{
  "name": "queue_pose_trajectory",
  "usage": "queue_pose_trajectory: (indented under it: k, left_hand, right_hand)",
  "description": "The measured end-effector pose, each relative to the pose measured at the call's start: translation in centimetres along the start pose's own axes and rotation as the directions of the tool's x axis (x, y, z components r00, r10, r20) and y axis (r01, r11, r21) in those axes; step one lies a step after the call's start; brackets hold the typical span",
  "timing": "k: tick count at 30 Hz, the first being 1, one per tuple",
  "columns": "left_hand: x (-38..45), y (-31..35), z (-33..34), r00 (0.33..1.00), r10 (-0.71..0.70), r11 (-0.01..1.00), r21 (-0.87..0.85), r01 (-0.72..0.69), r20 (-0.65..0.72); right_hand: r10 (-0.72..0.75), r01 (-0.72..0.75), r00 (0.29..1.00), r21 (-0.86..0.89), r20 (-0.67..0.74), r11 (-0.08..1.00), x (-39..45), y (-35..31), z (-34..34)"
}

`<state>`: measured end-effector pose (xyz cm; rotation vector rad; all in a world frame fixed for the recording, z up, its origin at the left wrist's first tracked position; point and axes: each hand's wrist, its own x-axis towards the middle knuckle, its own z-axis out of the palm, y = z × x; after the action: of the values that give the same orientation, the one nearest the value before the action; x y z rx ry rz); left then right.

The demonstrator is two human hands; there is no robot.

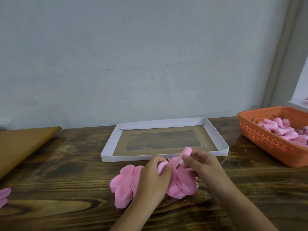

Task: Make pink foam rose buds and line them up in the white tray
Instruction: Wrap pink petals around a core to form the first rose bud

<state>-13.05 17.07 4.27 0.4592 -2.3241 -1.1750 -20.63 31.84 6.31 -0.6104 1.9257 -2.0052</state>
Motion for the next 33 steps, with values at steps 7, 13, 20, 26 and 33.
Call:
queue_pose_trajectory:
  k: [7, 13, 20, 26, 33]
  left_hand:
    - [0.0, 1.0, -0.7, 0.983, -0.175, 0.952, -0.244, 0.184, 0.058]
    - [-0.3, 1.7, -1.2, 0.950, -0.287, 0.868, -0.386, 0.312, 0.122]
    - [-0.4, 1.5, -1.2, 0.922, -0.316, 0.836, -0.394, 0.382, 0.223]
    - [-0.4, 1.7, -1.5, 0.888, -0.314, 0.735, -0.506, 0.451, 0.335]
    - [-0.3, 1.9, -1.7, 0.866, -0.316, 0.626, -0.601, 0.498, 0.388]
  right_hand:
    - [-0.012, 0.010, 0.998, 0.039, 0.063, 0.999, -0.2, 0.0, 0.2]
    - [-0.045, 0.043, 0.998, 0.056, 0.048, 0.998, -0.2, 0.0, 0.5]
    - [-0.088, 0.088, 0.996, 0.084, -0.003, 0.993, -0.2, 0.1, 0.7]
    - [-0.108, 0.103, 0.993, 0.106, 0.038, 0.989, -0.3, 0.1, 0.7]
    - [-0.101, 0.099, 0.993, 0.034, 0.063, 0.995, -0.3, 0.2, 0.7]
